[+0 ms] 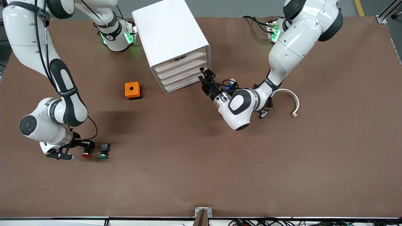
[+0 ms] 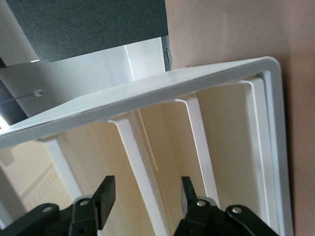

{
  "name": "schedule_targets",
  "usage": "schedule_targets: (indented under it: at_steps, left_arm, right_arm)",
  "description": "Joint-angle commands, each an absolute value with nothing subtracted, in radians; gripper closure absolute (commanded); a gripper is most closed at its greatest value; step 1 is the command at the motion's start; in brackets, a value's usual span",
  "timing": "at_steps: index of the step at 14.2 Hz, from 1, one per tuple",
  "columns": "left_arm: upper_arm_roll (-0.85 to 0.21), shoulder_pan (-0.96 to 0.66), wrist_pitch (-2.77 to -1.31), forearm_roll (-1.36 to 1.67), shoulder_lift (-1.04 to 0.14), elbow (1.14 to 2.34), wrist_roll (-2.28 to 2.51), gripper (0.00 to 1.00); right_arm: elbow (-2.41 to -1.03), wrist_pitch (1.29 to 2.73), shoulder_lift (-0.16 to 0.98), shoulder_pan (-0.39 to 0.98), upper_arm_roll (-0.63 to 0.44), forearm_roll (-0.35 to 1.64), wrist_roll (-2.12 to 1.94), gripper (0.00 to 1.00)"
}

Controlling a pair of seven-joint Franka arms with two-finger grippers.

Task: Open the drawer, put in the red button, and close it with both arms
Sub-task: 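Pull the drawer open with the left gripper while the right gripper grasps the red button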

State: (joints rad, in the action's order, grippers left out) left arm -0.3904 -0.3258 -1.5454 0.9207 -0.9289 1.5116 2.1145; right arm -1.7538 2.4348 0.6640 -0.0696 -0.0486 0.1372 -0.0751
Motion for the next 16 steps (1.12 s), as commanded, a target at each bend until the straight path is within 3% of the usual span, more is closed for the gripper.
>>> schedule_targets:
  at_steps: [1,10,13,16]
  left_arm:
    - [-0.409,-0.345,-1.549,0.940,-0.933,1.528,2.131,0.39]
    - [-0.442,-0.385,-1.549,0.943,-0.933,1.534,2.187,0.66]
    - [-0.440,-0.388,-1.554,0.943,-0.933,1.534,2.203,0.83]
    - [-0.433,-0.384,-1.554,0.942,-0.933,1.534,2.203,0.88]
  right_arm:
    - [-1.749,2.438,0.669,-0.077,-0.040,0.149,-0.074,1.00]
    - [-1.727,2.369,0.647,-0.064,-0.040,0.143,-0.084,1.00]
    - [-1.675,2.232,0.605,-0.064,-0.040,0.143,-0.080,1.00]
    - [-1.655,2.085,0.534,-0.058,-0.037,0.150,-0.061,1.00]
